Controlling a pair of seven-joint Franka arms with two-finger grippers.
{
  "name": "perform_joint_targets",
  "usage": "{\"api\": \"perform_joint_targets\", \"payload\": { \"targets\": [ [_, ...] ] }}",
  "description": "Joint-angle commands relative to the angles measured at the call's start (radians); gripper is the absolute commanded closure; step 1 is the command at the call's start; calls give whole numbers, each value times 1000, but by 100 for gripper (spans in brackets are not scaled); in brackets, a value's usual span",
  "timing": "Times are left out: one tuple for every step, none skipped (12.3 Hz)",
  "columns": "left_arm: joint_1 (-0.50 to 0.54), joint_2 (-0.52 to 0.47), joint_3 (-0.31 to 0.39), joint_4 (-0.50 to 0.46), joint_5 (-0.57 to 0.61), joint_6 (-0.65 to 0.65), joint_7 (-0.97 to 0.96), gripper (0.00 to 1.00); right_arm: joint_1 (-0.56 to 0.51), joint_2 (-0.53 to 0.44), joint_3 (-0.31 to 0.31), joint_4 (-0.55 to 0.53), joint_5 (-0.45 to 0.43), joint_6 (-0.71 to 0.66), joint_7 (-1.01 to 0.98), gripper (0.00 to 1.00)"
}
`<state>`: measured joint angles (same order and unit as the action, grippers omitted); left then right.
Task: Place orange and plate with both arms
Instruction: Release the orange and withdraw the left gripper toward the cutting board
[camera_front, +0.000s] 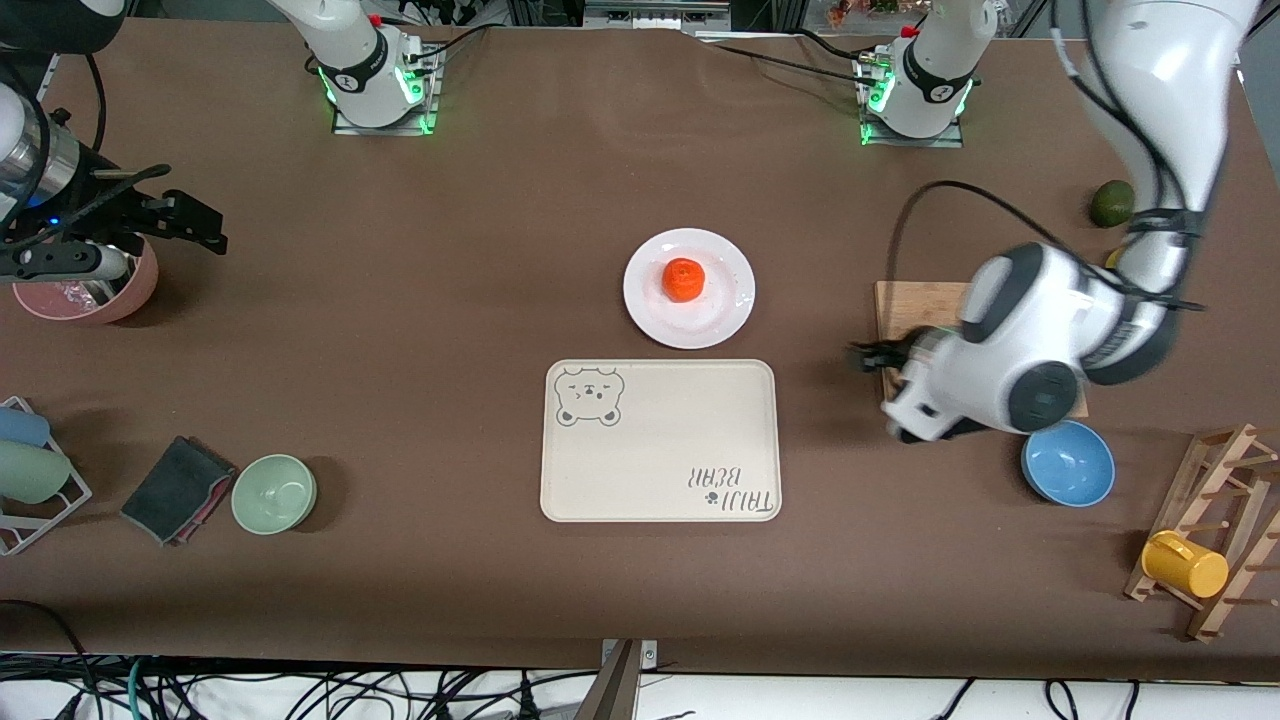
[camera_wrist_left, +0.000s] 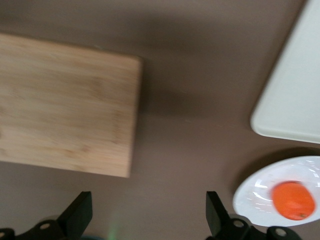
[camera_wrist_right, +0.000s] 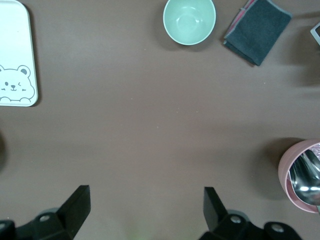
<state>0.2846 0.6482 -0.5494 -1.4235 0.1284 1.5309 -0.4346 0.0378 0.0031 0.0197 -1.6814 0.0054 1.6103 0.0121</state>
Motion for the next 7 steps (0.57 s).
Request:
{"api": "perform_joint_targets", "payload": {
  "targets": [
    [152,-27,-20,-6,46,-26,199,0,1,-3,19,14,-10,-9,0,0],
    [191,-28,-20,-6,46,-26,248,0,1,-2,19,14,-10,-7,0,0],
    [226,-36,-20,-6,48,-20,270,0,1,-3,19,14,-8,-9,-1,0],
    [244,-47,-21,-6,46,-8,272,0,1,-2,17,14,-8,-9,-1,0],
    [243,-59,-18,-5,46,6,270,0,1,-3,17,14,-8,-10,-1,0],
    [240,-79,-15,-8,48,11,272,0,1,-3,19,14,-8,-10,-1,0],
    [234,-111,8,-27,53,50,272,0,1,-3,19,14,-8,-10,-1,0]
  ]
}}
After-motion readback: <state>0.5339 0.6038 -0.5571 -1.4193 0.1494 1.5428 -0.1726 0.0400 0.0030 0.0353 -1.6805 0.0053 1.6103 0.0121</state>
